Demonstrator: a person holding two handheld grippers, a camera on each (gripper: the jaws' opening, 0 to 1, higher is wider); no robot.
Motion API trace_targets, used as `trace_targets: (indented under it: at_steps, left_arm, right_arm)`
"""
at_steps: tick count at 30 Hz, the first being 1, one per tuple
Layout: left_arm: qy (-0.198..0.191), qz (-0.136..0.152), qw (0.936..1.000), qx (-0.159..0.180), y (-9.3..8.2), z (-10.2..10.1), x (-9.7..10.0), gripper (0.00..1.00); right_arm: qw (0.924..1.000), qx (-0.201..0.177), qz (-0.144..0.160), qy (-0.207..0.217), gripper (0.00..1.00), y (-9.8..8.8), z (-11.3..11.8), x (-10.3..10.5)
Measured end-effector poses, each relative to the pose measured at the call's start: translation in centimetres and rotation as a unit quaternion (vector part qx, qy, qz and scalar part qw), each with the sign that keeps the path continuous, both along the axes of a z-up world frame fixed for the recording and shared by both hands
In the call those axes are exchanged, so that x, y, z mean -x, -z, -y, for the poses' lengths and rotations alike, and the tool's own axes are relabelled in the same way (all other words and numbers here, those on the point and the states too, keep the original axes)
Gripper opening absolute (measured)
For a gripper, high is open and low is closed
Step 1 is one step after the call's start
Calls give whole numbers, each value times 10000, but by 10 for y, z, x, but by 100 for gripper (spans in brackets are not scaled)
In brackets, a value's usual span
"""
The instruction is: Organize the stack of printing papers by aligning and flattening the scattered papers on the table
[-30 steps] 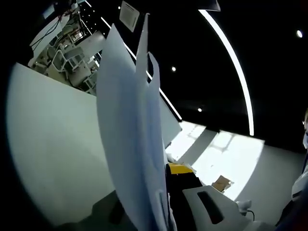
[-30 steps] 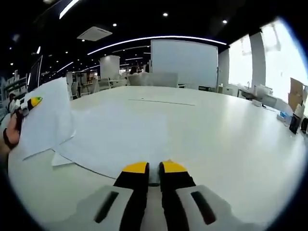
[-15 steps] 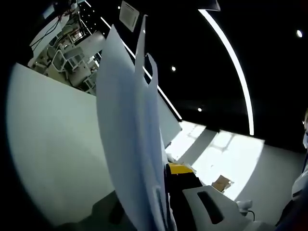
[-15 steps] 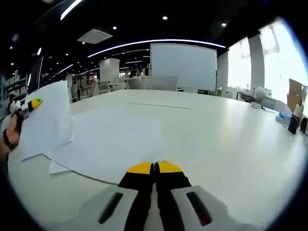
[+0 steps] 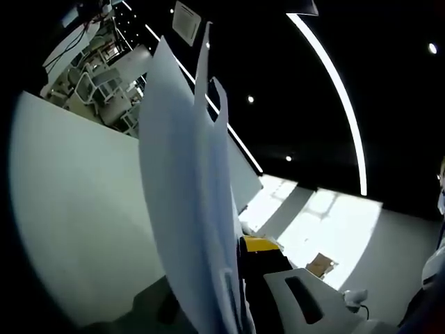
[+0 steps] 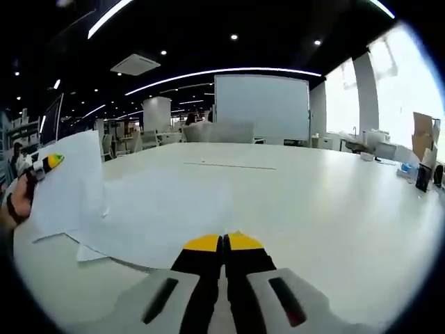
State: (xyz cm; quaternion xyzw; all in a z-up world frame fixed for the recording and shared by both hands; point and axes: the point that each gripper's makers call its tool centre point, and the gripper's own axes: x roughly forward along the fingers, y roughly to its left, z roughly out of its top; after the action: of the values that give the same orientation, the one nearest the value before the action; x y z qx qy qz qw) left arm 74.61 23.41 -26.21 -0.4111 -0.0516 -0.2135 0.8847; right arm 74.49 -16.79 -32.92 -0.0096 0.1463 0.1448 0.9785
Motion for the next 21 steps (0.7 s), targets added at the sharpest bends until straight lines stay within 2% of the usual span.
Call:
trace_targets:
  at_steps: [8,14,21]
  left_arm:
    - [6,2,10000,15,0,0,0,7]
    - [16,3,10000,8,0,1,0,7]
    - [15,5,10000,-10,0,0,0,7]
  right_arm:
    - [9979,-495,407,-1,0,-19,1,2]
    - [9970,-566,528,53,0,-27,5,3]
    - [9947,-660,768,164,0,-48,20,0]
